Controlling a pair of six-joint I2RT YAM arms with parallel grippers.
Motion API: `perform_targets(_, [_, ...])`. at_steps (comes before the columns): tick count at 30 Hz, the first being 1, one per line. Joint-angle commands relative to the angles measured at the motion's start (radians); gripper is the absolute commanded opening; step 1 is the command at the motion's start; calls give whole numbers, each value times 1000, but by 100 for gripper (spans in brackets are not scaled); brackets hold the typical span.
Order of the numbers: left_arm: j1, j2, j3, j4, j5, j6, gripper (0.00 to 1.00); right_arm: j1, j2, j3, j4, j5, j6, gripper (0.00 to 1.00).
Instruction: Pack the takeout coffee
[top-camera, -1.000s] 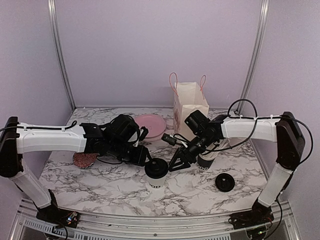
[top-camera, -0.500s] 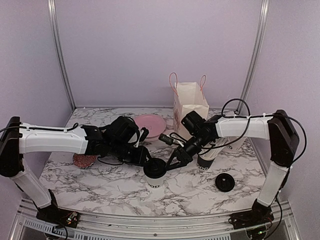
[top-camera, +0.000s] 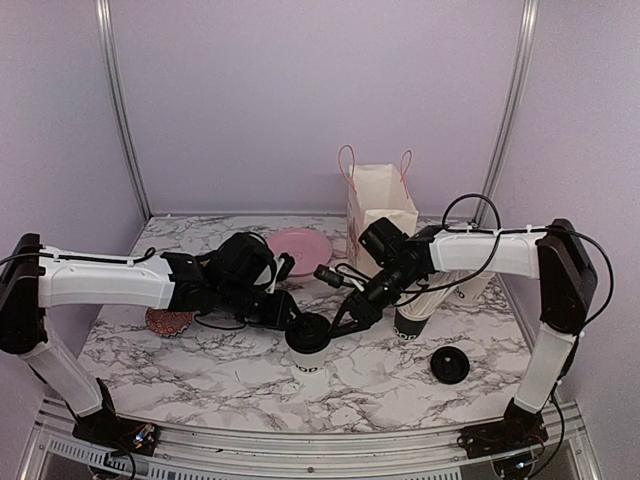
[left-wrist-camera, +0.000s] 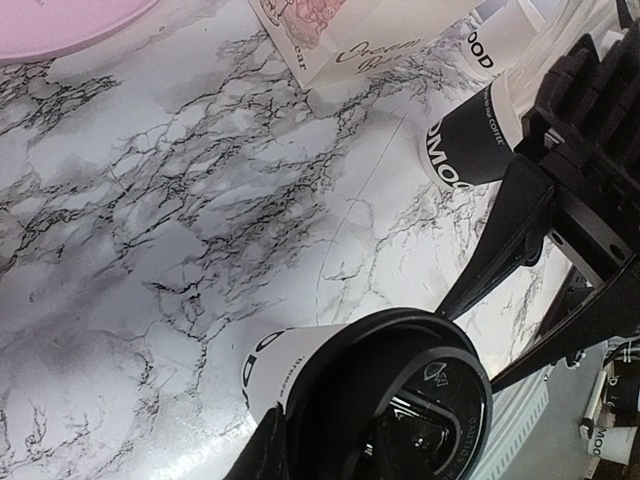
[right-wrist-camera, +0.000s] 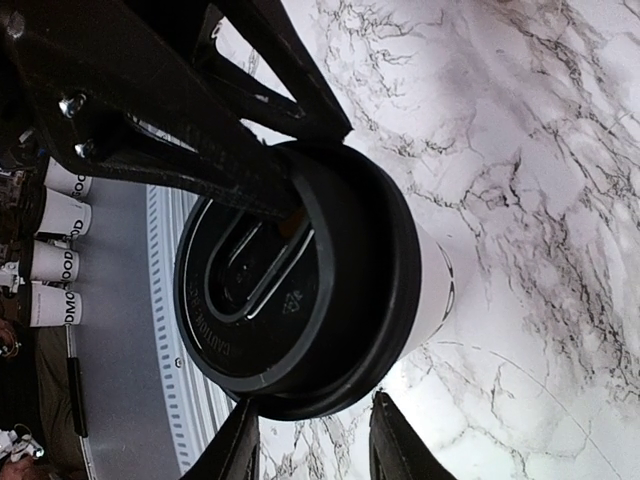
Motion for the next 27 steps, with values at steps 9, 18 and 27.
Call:
perform_targets(9, [-12,24,-87,-136,7,-11,28,33,151,36,10,368,-27,31])
perform_targets(18, [-12,-80,-34,-169,-56,5,42,28,60,147,-86,220,-117,34])
perform_targets(27, [3,-178,22,-191,-140,48,67,29,37,179,-151,180,-160,49])
